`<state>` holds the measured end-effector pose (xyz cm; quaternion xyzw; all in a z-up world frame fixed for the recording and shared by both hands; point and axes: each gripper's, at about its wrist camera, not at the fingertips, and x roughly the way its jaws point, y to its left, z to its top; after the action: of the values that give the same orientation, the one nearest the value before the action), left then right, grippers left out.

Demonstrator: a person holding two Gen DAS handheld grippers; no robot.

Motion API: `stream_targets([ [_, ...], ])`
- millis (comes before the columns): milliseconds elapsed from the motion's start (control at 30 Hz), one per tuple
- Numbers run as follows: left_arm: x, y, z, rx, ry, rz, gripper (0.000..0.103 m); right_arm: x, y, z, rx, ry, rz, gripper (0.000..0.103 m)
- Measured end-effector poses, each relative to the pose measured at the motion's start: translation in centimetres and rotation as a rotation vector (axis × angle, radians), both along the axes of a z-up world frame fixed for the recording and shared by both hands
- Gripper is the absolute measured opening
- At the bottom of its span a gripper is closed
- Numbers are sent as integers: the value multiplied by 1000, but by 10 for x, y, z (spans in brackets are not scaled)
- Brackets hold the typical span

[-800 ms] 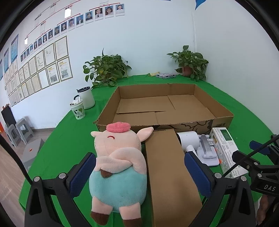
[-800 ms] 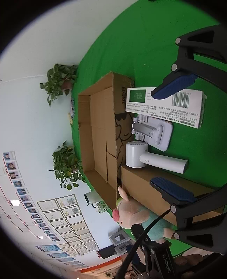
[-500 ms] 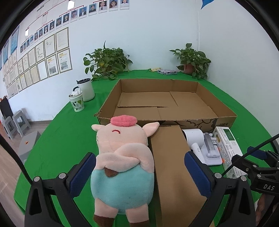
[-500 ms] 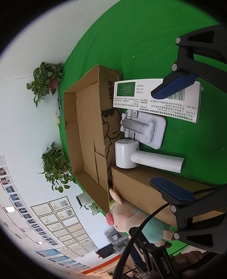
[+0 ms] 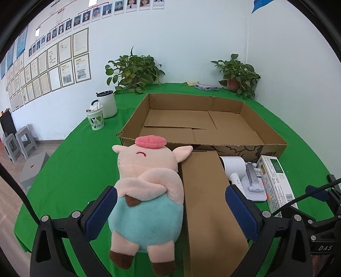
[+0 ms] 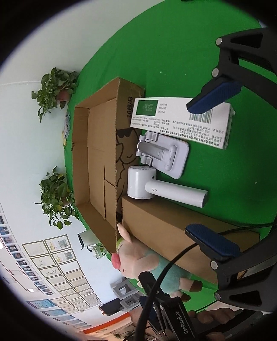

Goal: Organize objects
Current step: 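Move both tools toward the plush pig lying on the long brown box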

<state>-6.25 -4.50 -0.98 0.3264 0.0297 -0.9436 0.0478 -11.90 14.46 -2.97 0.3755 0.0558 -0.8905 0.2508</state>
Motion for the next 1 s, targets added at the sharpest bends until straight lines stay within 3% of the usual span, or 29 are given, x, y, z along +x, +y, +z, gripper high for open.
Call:
stream_targets([
  [233,29,25,23,-88,20,46,102,1,12,1,-50,-17,7,103],
  [433,52,38,35,-102,21,55,102,12,22,0,-53,-14,21,103],
  [667,54,39,41,-85,30,-2,102,22,26,8,-33,-5,-31,103],
  [1000,49,5,29,1,15,-47,102,39,8,18,19,12,-92,103],
])
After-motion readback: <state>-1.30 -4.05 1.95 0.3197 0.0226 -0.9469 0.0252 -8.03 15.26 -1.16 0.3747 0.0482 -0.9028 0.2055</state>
